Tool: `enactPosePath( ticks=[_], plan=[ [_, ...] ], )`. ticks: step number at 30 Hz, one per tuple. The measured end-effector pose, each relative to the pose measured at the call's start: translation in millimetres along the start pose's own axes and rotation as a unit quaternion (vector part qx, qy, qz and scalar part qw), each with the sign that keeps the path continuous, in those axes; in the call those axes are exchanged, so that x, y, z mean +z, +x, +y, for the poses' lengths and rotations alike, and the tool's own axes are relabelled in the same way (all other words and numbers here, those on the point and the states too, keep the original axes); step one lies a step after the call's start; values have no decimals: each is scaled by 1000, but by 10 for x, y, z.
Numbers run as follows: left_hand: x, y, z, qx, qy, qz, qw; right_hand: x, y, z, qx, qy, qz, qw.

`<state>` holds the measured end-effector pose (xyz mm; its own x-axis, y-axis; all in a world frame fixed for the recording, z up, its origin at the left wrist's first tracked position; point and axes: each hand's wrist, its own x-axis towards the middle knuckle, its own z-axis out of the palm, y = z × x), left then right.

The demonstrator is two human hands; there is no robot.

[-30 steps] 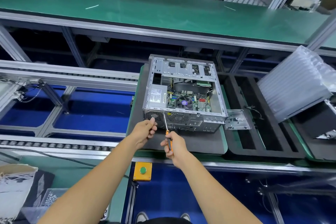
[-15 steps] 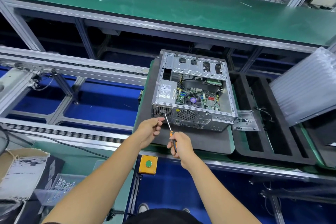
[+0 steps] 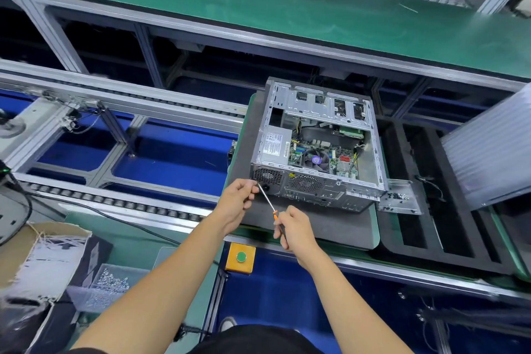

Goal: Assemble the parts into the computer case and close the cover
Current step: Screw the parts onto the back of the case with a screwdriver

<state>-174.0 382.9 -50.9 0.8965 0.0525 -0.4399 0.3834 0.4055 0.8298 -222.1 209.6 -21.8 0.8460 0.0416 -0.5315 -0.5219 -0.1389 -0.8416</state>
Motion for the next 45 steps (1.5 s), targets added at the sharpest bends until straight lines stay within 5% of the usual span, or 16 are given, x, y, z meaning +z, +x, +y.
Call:
enactPosePath(
  ticks=[28,45],
  plan=[
    [-119,83,244,76,230,-59,969,-57,138,-157,-66,-172,11,983],
    [245,119,203,-14,94,41,995,397,104,-76,61,62,1,996]
  ],
)
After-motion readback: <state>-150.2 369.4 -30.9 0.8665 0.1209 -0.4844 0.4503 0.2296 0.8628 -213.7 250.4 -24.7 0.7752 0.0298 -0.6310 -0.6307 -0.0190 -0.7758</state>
